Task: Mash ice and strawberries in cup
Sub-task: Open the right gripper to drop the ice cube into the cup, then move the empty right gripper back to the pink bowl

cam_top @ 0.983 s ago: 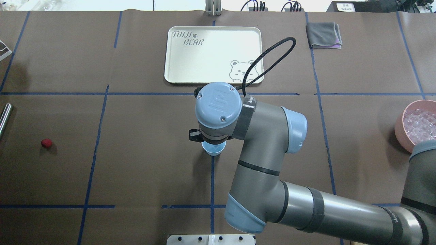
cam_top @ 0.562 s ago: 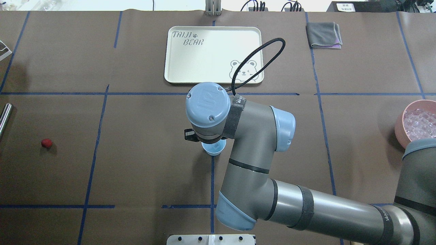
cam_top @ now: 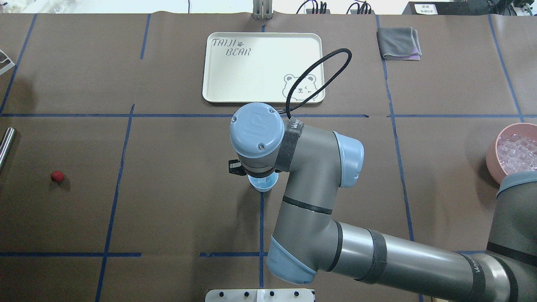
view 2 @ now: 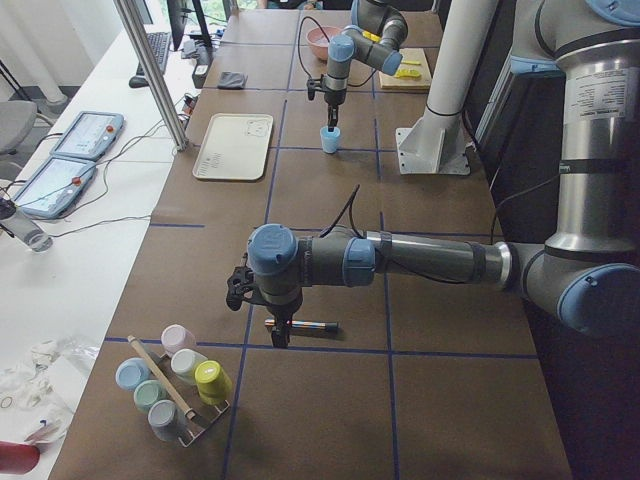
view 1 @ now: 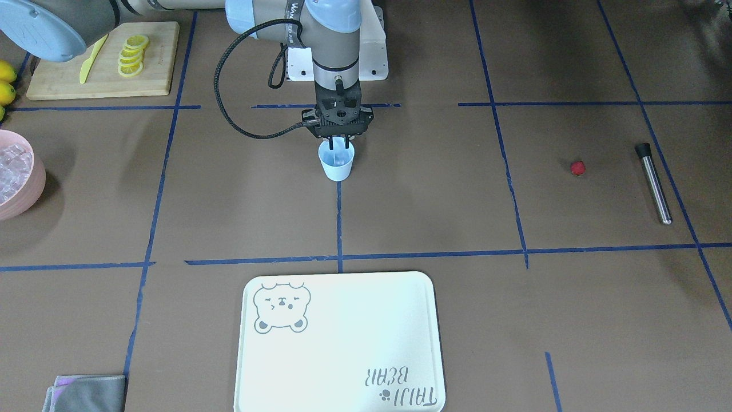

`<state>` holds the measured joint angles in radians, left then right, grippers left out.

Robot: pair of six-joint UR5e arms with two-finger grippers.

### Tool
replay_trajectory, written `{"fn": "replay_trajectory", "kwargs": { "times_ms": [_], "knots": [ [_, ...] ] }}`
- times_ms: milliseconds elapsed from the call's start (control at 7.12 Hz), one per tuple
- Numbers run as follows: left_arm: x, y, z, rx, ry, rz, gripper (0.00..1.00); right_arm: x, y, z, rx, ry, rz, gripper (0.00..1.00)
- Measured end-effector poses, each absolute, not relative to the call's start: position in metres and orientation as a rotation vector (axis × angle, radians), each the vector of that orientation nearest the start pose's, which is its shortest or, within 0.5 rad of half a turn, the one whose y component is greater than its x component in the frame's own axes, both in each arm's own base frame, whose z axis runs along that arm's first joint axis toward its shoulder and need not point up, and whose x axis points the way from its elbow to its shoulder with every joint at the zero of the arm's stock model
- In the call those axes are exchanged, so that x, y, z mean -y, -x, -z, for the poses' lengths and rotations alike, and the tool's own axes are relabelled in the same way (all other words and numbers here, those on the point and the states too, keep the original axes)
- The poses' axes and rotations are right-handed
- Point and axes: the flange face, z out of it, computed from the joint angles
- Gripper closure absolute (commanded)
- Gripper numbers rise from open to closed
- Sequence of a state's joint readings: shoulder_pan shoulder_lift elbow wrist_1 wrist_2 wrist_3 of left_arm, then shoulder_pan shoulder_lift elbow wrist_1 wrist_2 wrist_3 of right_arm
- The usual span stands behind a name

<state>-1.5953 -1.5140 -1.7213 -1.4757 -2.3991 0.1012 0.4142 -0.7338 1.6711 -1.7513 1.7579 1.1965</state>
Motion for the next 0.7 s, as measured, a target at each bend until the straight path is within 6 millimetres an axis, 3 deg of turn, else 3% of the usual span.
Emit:
{"fn": "replay_trajectory", "kwargs": {
  "times_ms": [421,562,702],
  "knots": [
    [0.465,0.071,-0.617,-0.827,-0.051,-0.073,0.0,0.385,0.575,-0.129,0.774,-0.131,0.025,0.01],
    [0.465,0.071,-0.617,-0.827,-0.052,-0.073,0.0,0.391,0.556,-0.123,0.773,-0.136,0.007,0.01],
    [0.465,0.071,-0.616,-0.827,-0.053,-0.074,0.0,0.397,0.523,-0.116,0.768,-0.143,-0.018,0.01]
  ]
}}
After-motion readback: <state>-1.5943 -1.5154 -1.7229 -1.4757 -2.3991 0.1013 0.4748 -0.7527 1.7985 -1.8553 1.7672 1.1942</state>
